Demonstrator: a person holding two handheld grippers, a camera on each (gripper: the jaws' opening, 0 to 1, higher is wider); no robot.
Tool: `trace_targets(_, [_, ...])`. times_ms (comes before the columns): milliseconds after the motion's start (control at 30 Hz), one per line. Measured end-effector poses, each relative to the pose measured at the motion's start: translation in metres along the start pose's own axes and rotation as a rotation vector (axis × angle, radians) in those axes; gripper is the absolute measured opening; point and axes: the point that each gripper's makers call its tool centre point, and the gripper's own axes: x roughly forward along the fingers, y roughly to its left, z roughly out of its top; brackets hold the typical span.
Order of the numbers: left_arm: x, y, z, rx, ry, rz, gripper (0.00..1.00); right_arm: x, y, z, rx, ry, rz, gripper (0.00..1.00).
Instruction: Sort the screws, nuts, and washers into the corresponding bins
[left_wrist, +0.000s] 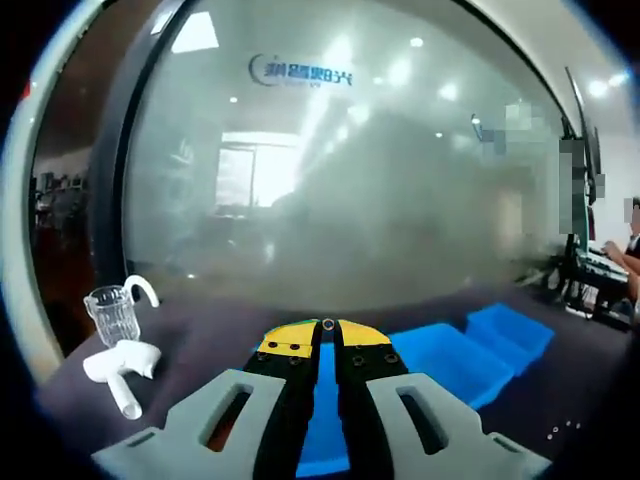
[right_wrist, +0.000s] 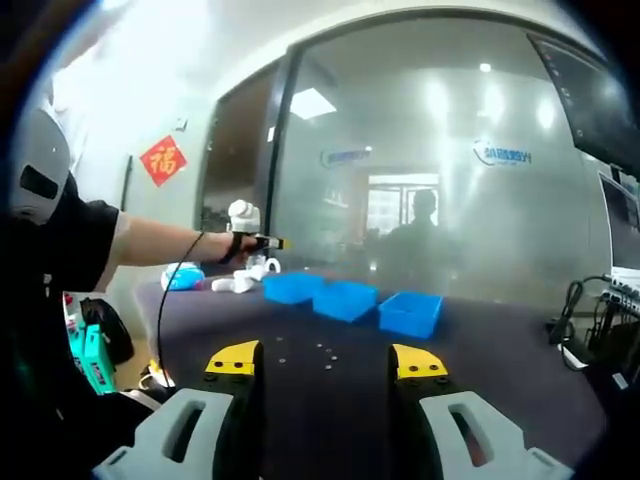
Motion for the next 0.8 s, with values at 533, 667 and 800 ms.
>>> trace_targets(533, [-0.006, -0.017, -0.002, 0.003, -0.018, -0.039, 0.24, -0.001, 0.002, -0.001, 0.008, -0.001, -0.004, 0.45])
trace_targets(667, [-0.005, -0.014, -0.005, -0.004, -0.007, -0.052, 0.25, 0.0, 0.003, -0.001, 0.011, -0.001, -0.001, 0.45])
trace_targets(800, [-0.013, -0.018, -0.011, 0.008, 0.006, -0.062, 0.27, 0.001, 0.005, -0.001, 0.011, -0.004, 0.003, 0.45])
